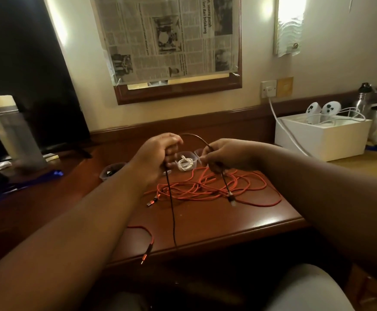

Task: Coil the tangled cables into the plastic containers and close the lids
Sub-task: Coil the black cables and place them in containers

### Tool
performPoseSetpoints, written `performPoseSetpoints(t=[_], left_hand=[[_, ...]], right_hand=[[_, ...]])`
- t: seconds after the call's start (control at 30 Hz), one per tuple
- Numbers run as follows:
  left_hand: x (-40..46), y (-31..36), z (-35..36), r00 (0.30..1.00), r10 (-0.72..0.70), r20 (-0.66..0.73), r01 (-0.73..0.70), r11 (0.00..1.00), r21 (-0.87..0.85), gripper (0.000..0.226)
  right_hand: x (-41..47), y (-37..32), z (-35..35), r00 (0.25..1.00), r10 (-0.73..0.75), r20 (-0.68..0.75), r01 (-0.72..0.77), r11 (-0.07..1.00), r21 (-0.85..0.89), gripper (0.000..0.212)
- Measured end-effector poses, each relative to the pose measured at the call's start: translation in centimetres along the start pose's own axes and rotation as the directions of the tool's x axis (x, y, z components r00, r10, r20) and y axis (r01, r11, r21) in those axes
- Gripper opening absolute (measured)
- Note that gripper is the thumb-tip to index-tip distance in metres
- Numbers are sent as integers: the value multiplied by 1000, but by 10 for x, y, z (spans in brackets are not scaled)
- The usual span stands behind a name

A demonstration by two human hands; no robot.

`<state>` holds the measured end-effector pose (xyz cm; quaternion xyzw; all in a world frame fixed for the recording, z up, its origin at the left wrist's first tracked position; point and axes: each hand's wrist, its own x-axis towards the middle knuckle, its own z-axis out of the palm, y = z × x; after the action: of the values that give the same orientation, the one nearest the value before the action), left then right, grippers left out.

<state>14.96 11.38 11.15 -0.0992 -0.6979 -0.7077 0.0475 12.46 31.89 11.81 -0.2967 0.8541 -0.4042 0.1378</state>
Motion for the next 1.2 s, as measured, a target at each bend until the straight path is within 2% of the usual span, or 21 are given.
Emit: performPoseSetpoints(t=[0.17, 0.23, 0.3, 0.37, 0.43, 0.53, 0.63, 0.7, 0.73, 0.8, 0.83, 0.87, 0.93, 0.97, 1.0, 1.03, 1.07, 1.1, 1.17, 1.2], left_hand=[[13, -9, -19, 951, -105, -292, 34, 971, -239, 24], [14, -14, -21, 930, -109, -350, 64, 988, -138, 22], [11, -19, -16, 949, -68, -308, 88, 995, 52, 20], [6, -21, -7, 980, -26, -199, 56, 988, 143, 20], [3, -20, 2, 991, 12, -130, 9, 986, 164, 23], [3, -17, 10, 990, 77, -121, -56, 984, 168, 24], [5, -22, 9, 981, 98, -169, -79, 990, 118, 24], [10, -32, 5, 973, 62, -222, -57, 998, 28, 25], [11, -38, 6, 976, 37, -216, -39, 999, -5, 25], [9, -54, 13, 992, -15, -122, 7, 998, -68, 28], [6, -60, 19, 998, -35, -61, 29, 994, -102, 30], [2, -64, 26, 999, -50, -6, 49, 992, -120, 30], [-4, -65, 37, 996, -77, 53, 81, 993, -85, 27], [-6, -62, 40, 994, -92, 56, 95, 994, -53, 27], [-8, -59, 41, 994, -99, 54, 100, 995, -21, 25], [-9, -55, 40, 994, -94, 54, 93, 995, 24, 23], [-9, -52, 35, 996, -79, 53, 74, 994, 86, 22], [-10, -48, 29, 997, -57, 56, 47, 985, 169, 24], [-12, -41, 14, 997, 0, 71, -24, 942, 335, 23], [-12, -38, 7, 996, 35, 83, -66, 916, 396, 20]], right_hand=[[-4, 8, 6, 991, 49, 125, -77, 972, 224, 31], [-5, 6, 9, 987, 57, 152, -98, 956, 277, 35], [-3, 2, 10, 987, 59, 147, -106, 934, 341, 36], [0, -2, 10, 989, 59, 133, -104, 926, 362, 36], [5, -3, 10, 992, 86, 94, -115, 921, 372, 38], [11, 2, 13, 987, 156, 41, -160, 920, 359, 41], [8, 7, 19, 971, 173, 163, -227, 879, 420, 45], [3, 2, 23, 962, 59, 265, -206, 795, 571, 43], [1, -5, 23, 966, -33, 256, -156, 716, 680, 41], [1, -19, 23, 979, -166, 117, -22, 484, 875, 39], [5, -23, 21, 982, -189, 13, 63, 388, 920, 39], [9, -25, 19, 975, -199, -102, 168, 352, 921, 39], [22, -21, 15, 924, -188, -332, 382, 457, 803, 34], [28, -15, 14, 884, -188, -428, 449, 594, 667, 31], [33, -8, 13, 837, -220, -500, 461, 776, 430, 27], [35, -2, 12, 794, -303, -527, 415, 904, 104, 25], [36, 3, 12, 783, -393, -482, 339, 919, -200, 22], [37, 6, 12, 816, -427, -389, 266, 876, -403, 20], [35, 7, 15, 914, -337, -226, 144, 790, -597, 20], [34, 6, 18, 954, -252, -166, 104, 791, -603, 25]])
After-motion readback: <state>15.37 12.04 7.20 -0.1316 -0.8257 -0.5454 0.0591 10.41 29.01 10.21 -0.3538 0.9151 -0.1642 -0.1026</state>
